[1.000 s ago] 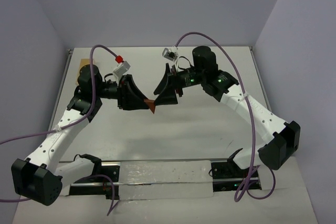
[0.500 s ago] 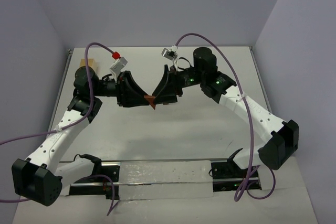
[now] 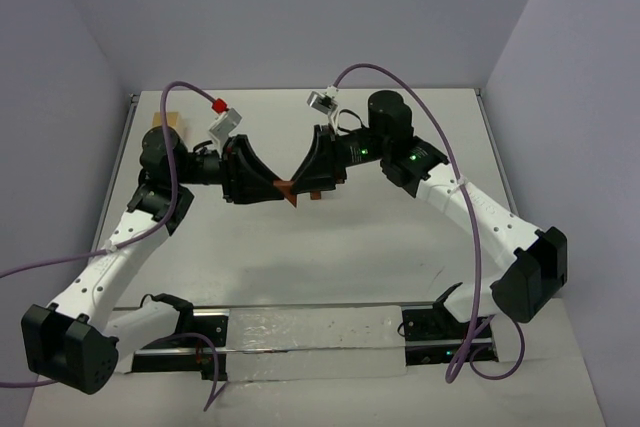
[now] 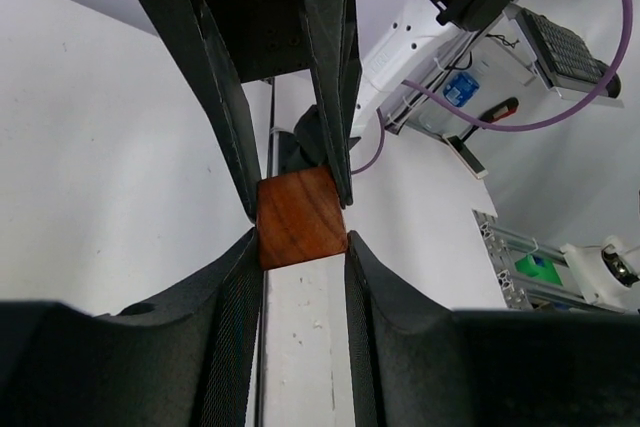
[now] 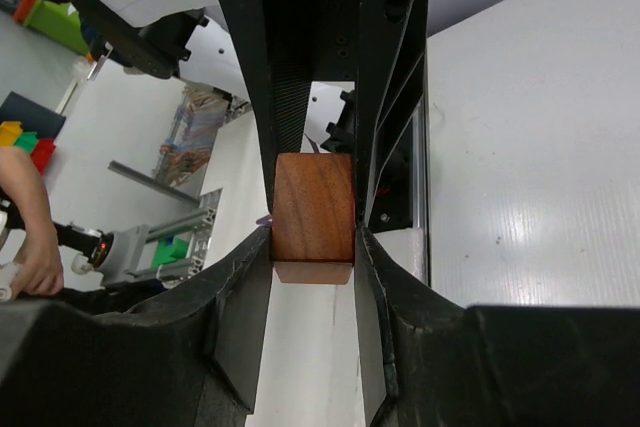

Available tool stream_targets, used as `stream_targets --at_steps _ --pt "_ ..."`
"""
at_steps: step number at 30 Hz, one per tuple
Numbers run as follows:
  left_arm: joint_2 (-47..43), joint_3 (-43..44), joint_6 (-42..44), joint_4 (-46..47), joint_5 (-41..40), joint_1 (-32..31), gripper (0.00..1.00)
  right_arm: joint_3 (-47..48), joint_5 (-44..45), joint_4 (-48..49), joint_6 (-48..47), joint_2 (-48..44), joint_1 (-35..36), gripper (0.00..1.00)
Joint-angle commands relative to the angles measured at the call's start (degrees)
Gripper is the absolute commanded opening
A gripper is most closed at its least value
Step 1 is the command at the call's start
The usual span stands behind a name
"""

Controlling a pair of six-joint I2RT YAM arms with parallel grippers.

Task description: Build the wood block tower

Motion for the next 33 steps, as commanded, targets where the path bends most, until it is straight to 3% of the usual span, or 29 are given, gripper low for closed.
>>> stream_targets --at_steps 1,2,3,5,8,12,15,17,20,24,33 --pt "-0.64 2.63 7.19 -11.98 -4.96 0.55 0.79 1.93 1.50 -1.87 -2.03 -1.01 0.10 0.00" --pt "-0.79 3.83 9.09 -15.80 -6.42 0.83 0.93 2.03 2.37 -2.95 -2.79 -1.22 -0.18 0.00" --pt "-0.94 5.14 10.85 -19.33 -7.75 1.16 0.99 2.02 3.15 -3.77 -3.41 -1.42 -0.50 0.00" --pt "-0.94 7.09 13.74 -25.18 -11.79 2.73 0.99 1.93 5.92 -7.45 -5.00 -1.87 -1.64 0.00" --pt "-0.21 12.77 13.09 -39.78 -31.15 4.70 0.99 1.47 14.83 -11.37 -7.63 -3.27 -3.11 0.00" --pt "6.43 19.88 16.21 -51.44 -33.31 9.48 0.99 2.64 32.81 -17.39 -9.75 -3.65 -3.12 0.00" --pt "14.55 26.02 18.40 -61.80 -39.66 12.70 0.99 7.92 53.92 -23.13 -7.01 -0.63 -3.09 0.00" --pt "15.80 25.57 17.90 -61.99 -43.98 14.84 0.99 11.24 67.04 -26.26 -1.47 2.50 -3.03 0.00" --pt "14.82 23.13 16.99 -58.10 -49.44 15.46 0.99 17.22 77.14 -32.22 3.62 7.54 -3.00 0.00" --pt "12.71 20.53 15.68 -53.95 -53.30 15.46 0.99 23.76 82.52 -38.33 5.74 15.20 -2.94 0.00" --pt "8.74 17.17 16.16 -51.60 -57.97 15.39 0.99 33.52 84.99 -45.69 6.25 25.33 -1.62 0.00"
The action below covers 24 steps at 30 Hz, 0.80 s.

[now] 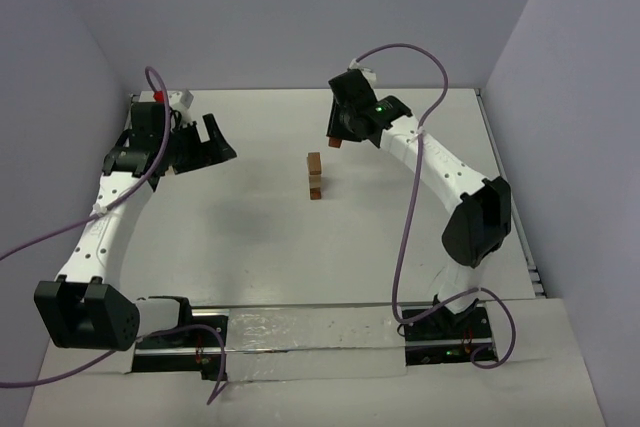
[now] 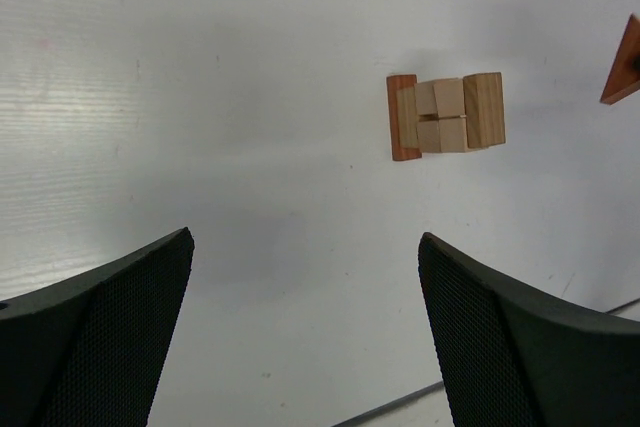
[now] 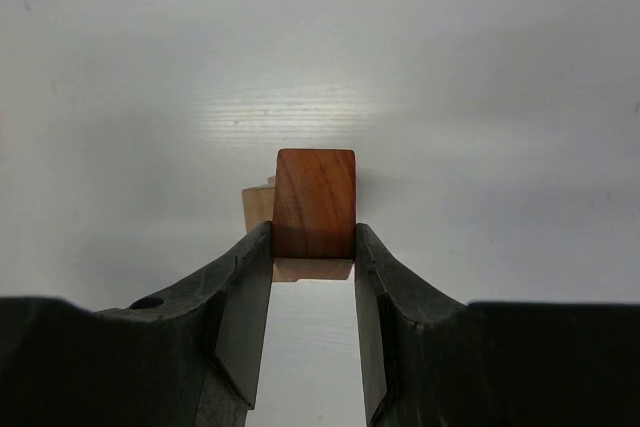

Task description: Build the wood block tower

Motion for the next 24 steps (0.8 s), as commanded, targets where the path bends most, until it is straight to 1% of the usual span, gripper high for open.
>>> stream_targets --at_steps 1,5,15,24 --pt "-2.43 -0.42 -0.22 3.40 -3.69 0.02 0.99 9.02 5.68 -7.03 0.01 3.41 1.75 0.00" --pt "-2.70 -1.54 -0.47 4.32 -3.43 0.00 0.99 12.42 8.36 -9.53 -1.95 6.01 3.44 0.00" --pt "-2.46 -1.51 -0.41 4.38 -3.35 0.03 0.99 6.43 9.50 -6.73 -1.72 3.84 7.66 0.00" --pt "-3.52 -2.99 -0.41 5.07 -2.18 -0.05 0.99 5.99 9.00 -6.29 -1.11 4.95 8.71 0.00"
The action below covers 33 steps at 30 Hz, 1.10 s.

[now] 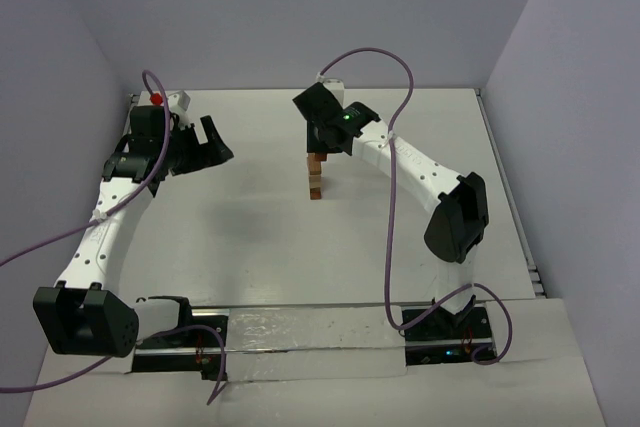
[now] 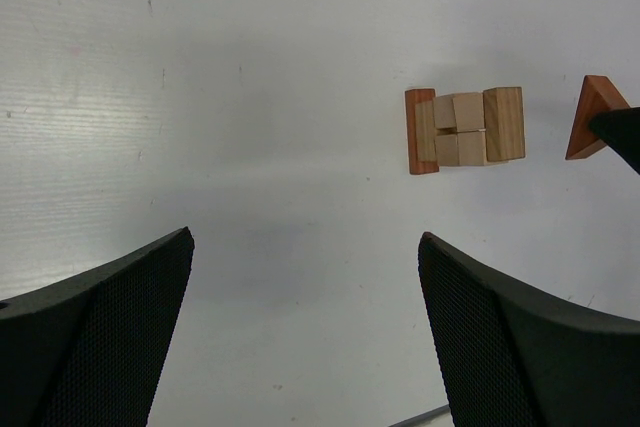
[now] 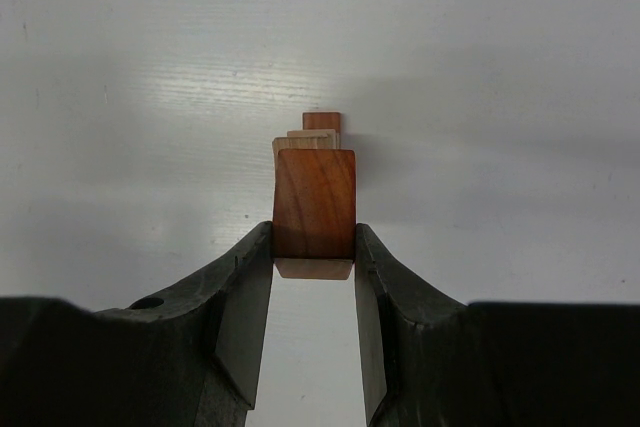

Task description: Build the wood block tower

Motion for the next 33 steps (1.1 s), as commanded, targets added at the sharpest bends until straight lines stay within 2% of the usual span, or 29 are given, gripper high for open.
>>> stream_targets --at_steps 1,29,33 --pt "-1.73 -0.52 -0.45 2.77 0.77 0.03 0.99 -0.36 1.63 0.79 0.55 -1.01 0.47 0.00" --pt "-2.19 -1.43 -0.74 3.14 0.89 0.05 0.99 1.54 -1.48 0.89 0.17 3.63 1.35 0.00" --pt "-2.37 -1.72 -0.74 3.29 0.94 0.02 0.99 1.80 -1.39 0.89 0.03 4.09 1.50 0.05"
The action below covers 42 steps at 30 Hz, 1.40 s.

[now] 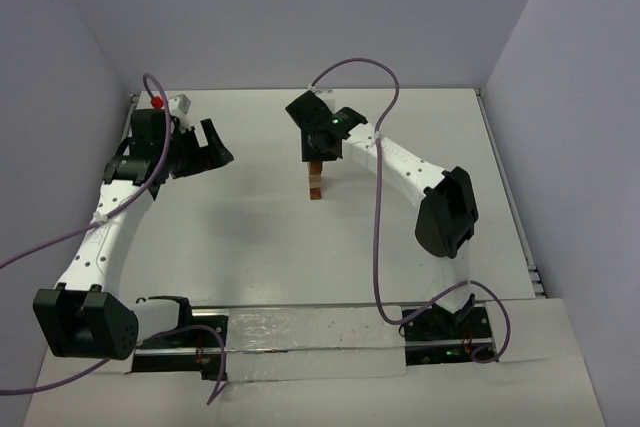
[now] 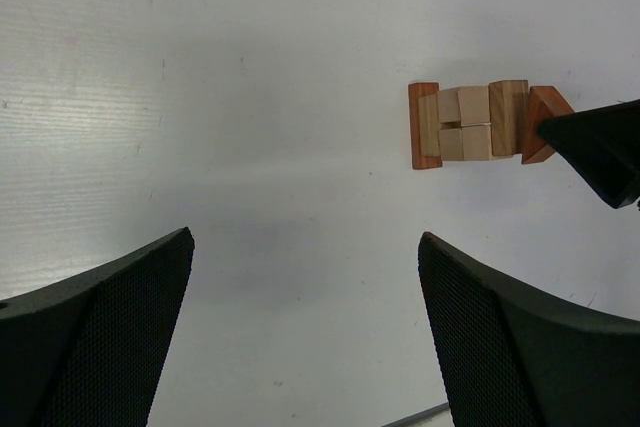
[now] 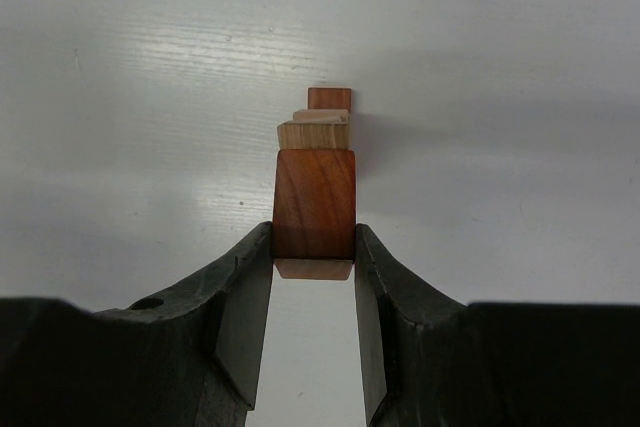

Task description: Build the wood block tower

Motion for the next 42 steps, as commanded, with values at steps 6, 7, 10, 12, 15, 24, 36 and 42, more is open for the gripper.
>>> stream_targets --at_steps 6,7,10,12,15,24,36,42 --pt "-1.73 -0.31 -0.58 2.82 0.92 0.05 0.99 2.73 1.22 0.74 0.24 0.87 0.65 0.14" --pt "-1.76 -0.38 -0.58 2.89 0.89 0.05 0.99 2.95 1.22 0.63 0.20 1.13 0.73 0.15" --pt "-1.74 -0.44 -0.58 2.86 0.92 0.05 0.99 3.65 1.22 0.43 0.03 1.64 0.78 0.16" --pt "-1.93 -0.50 -0.58 2.91 0.81 0.05 0.99 4.09 1.39 0.43 -0.03 2.01 0.78 0.17" --pt "-2.25 -0.62 -0.50 2.77 0.67 0.05 0.99 4.31 1.57 0.42 -0.26 2.23 0.77 0.18" --pt "-1.82 -0.44 -0.50 2.77 0.83 0.05 0.99 4.48 1.48 0.34 -0.68 2.05 0.78 0.37" --pt "-1.38 0.00 -0.50 2.43 0.83 0.05 0.99 4.41 1.41 0.34 -0.93 1.71 0.78 0.56" --pt "-1.82 0.14 -0.15 2.48 1.65 0.05 0.99 4.41 -0.09 0.71 -1.80 0.18 0.93 0.92"
